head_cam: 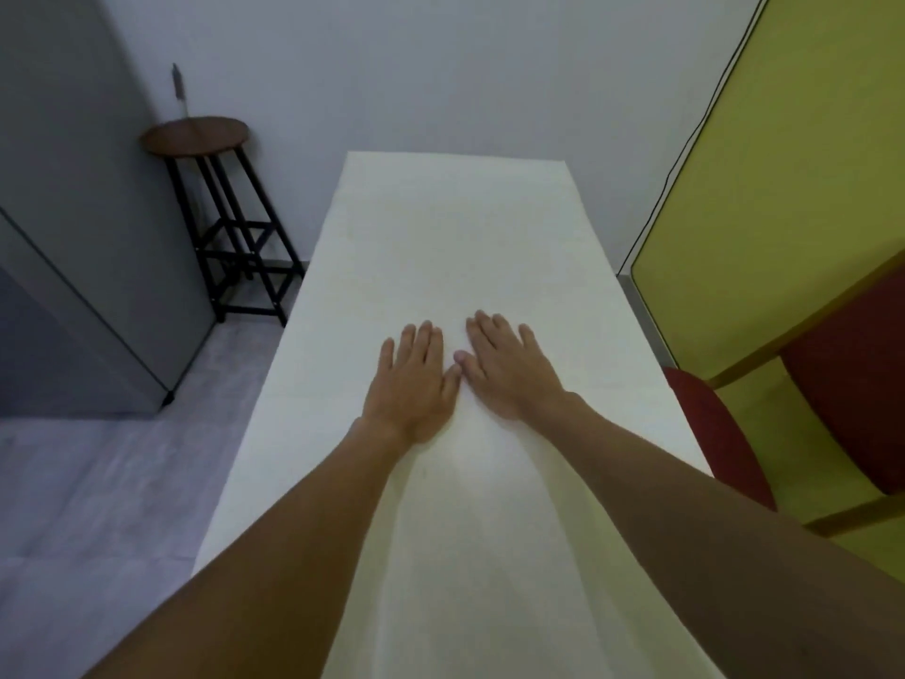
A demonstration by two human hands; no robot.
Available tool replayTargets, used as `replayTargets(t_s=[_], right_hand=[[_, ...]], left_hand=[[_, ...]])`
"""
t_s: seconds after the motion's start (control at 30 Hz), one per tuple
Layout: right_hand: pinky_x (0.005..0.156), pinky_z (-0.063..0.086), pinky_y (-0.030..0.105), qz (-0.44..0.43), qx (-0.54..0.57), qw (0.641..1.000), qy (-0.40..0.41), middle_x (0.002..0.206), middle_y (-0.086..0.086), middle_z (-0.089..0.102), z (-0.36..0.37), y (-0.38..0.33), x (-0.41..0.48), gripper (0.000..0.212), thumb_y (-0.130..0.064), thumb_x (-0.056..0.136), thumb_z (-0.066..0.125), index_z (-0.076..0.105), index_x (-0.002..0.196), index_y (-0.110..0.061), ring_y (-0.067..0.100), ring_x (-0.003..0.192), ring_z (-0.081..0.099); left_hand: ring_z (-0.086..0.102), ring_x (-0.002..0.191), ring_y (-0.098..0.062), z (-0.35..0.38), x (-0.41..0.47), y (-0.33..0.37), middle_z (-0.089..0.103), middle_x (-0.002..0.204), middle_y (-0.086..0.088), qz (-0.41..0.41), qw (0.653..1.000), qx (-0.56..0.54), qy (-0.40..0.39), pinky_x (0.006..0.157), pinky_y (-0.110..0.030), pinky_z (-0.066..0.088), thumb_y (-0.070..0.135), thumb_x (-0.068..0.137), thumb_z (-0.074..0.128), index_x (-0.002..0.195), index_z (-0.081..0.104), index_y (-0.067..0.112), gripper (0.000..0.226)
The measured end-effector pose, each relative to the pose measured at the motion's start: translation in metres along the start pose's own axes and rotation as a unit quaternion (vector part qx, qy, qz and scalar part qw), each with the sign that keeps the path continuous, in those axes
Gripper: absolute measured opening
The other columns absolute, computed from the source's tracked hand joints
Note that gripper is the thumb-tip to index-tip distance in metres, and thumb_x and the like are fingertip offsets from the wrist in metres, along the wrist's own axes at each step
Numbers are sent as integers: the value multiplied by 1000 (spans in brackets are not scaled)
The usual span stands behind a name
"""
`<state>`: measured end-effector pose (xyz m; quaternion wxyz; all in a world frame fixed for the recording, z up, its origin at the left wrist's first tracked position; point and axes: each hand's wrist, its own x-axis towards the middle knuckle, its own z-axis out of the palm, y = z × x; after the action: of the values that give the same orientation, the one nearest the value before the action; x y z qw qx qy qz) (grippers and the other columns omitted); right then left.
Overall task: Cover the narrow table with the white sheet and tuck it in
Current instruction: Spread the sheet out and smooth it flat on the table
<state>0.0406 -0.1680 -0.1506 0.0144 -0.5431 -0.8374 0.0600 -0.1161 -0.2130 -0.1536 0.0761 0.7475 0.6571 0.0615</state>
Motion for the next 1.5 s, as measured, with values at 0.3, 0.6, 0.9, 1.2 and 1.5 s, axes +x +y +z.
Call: replayTargets(t_s=[0.3, 0.6, 0.9, 1.2, 1.5], right_hand=[[123, 4, 50, 189, 3, 982, -6, 168, 5, 2, -12, 141, -47, 77, -62, 101, 14, 7, 160, -13, 23, 155, 4], [118, 23, 59, 37, 9, 996, 82, 155, 24, 36, 8, 8, -103, 74, -51, 103, 16, 35, 150, 2, 40, 144, 34], [121, 12, 55, 155, -8, 987, 31, 165, 15, 18, 5, 48, -159, 87, -61, 93, 1, 20, 157, -5, 31, 152, 16], [123, 9, 54, 89, 66, 993, 26, 165, 18, 17, -3, -44, -217, 77, -54, 100, 9, 20, 156, -3, 35, 152, 14], [119, 14, 61, 212, 17, 977, 8, 165, 12, 20, 5, 31, -330, 78, -63, 99, 9, 21, 158, -14, 36, 151, 18]], left_hand=[[2, 150, -30, -21, -29, -110, 5, 164, -10, -158, 987, 15, 15, 121, -47, 7, 53, 100, 15, 155, 7, 9, 71], [2, 150, -29, -14, -94, -16, 13, 162, -14, -35, 998, -18, 57, 122, -45, 2, 52, 91, 0, 154, 15, 5, 80], [-3, 151, -27, -4, -164, -56, 4, 164, -9, -76, 997, -10, 23, 122, -42, 0, 54, 93, 5, 156, 8, 8, 77], [8, 149, -35, -13, -217, 8, 16, 161, -16, -3, 999, -33, -12, 121, -50, 10, 51, 94, 10, 153, 22, 5, 76], [5, 151, -28, -9, -329, -23, 11, 163, -7, 36, 997, 46, -53, 121, -48, 14, 62, 97, 16, 155, 19, 13, 76]])
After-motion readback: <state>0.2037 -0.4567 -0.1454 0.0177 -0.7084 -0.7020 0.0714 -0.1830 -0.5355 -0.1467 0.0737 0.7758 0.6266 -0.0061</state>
